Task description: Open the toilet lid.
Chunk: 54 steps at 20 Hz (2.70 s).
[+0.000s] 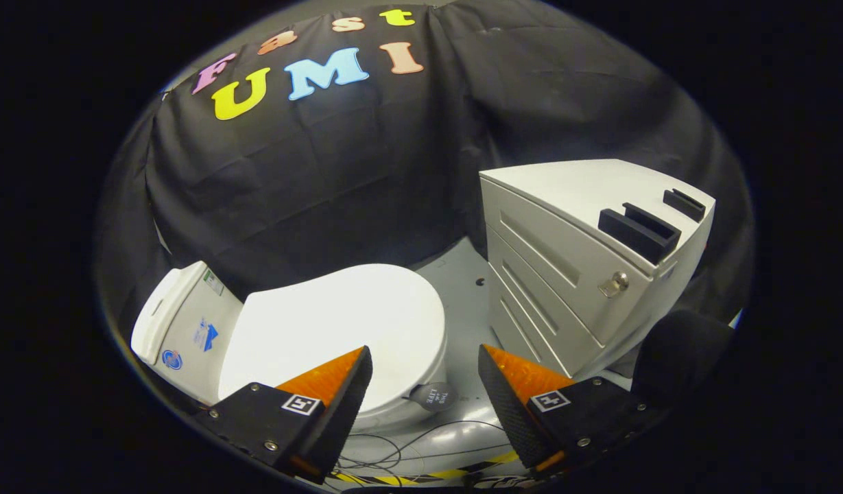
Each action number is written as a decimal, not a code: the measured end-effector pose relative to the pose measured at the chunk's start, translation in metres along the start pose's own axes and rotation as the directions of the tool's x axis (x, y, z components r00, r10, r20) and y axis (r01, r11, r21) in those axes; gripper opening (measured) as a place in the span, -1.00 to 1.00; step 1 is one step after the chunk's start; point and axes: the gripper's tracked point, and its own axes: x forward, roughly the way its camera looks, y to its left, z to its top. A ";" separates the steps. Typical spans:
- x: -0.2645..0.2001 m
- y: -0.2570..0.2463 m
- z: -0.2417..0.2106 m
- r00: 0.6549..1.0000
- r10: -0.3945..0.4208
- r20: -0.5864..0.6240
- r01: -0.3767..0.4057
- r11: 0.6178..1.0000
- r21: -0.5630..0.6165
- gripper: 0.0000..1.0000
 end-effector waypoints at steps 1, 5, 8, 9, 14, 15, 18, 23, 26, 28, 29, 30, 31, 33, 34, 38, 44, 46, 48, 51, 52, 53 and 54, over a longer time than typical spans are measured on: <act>0.002 -0.006 -0.005 1.000 -0.008 -0.012 0.008 1.000 0.017 0.90; 0.005 -0.011 -0.026 0.997 0.042 -0.061 -0.031 0.985 0.171 0.90; 0.006 -0.008 -0.038 0.993 0.087 -0.077 -0.064 0.963 0.262 0.88; 0.009 -0.010 -0.045 0.992 0.086 -0.091 -0.058 0.960 0.276 0.86; 0.024 -0.018 -0.076 0.985 0.117 -0.129 -0.058 0.918 0.392 0.78; 0.027 -0.016 -0.075 0.983 0.149 -0.111 -0.087 0.896 0.436 0.76; 0.031 -0.015 -0.073 0.975 0.215 -0.059 -0.156 0.846 0.510 0.66; 0.048 -0.023 -0.098 0.966 0.245 -0.084 -0.157 0.812 0.561 0.43; 0.058 -0.015 -0.104 0.950 0.305 -0.062 -0.203 0.759 0.619 0.31; 0.064 -0.013 -0.102 0.946 0.322 -0.041 -0.222 0.733 0.644 0.21; 0.065 -0.014 -0.098 0.943 0.331 -0.023 -0.238 0.723 0.649 0.13; 0.066 -0.015 -0.096 0.943 0.333 -0.009 -0.248 0.720 0.648 0.06; 0.068 -0.015 -0.096 0.943 0.332 -0.007 -0.250 0.723 0.644 -0.10; 0.070 -0.018 -0.098 0.947 0.322 0.003 -0.251 0.732 0.634 -0.28; 0.071 -0.015 -0.102 0.945 0.328 -0.003 -0.252 0.732 0.633 -0.35; 0.069 -0.018 -0.101 0.942 0.336 0.009 -0.264 0.723 0.638 -0.56; 0.066 -0.017 -0.094 0.942 0.334 0.038 -0.287 0.741 0.607 -0.83; 0.064 -0.017 -0.093 0.948 0.318 0.022 -0.269 0.759 0.593 -0.93; 0.062 -0.017 -0.093 0.953 0.303 0.007 -0.248 0.768 0.591 -0.95; 0.060 -0.016 -0.092 0.961 0.276 -0.009 -0.219 0.780 0.587 -0.95; 0.058 -0.016 -0.089 0.963 0.271 -0.010 -0.214 0.785 0.582 -0.95; 0.054 -0.015 -0.086 0.963 0.269 -0.010 -0.215 0.791 0.573 -0.95; 0.051 -0.014 -0.082 0.963 0.269 -0.006 -0.219 0.799 0.560 -0.95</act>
